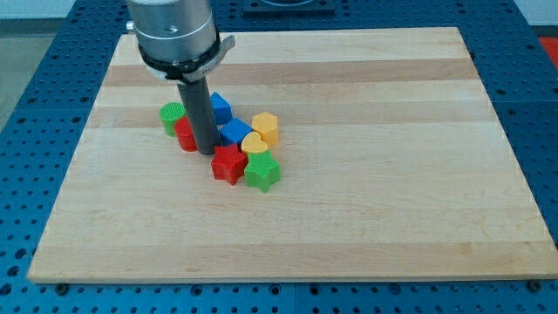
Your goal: Slide the blue cube along with the yellow hexagon slightly right
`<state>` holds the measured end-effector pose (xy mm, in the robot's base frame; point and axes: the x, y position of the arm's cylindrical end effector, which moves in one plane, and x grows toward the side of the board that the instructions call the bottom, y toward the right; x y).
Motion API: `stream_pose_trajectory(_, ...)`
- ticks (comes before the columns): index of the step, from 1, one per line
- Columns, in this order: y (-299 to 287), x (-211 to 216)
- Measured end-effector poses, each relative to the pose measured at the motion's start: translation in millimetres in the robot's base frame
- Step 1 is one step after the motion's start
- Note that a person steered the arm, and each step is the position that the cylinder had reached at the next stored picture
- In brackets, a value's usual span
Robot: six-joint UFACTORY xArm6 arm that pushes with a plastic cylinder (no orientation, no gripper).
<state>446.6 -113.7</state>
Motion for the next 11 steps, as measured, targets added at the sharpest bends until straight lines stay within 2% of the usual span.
stream_pose_trajectory(4, -1, 21)
stream_pose_trajectory(6, 19, -19)
stream_pose_trajectory(7, 19, -19)
stream_pose_trajectory(9, 60, -22)
stream_pose_trajectory(10, 90, -10)
stream_pose_trajectory(11, 92, -6)
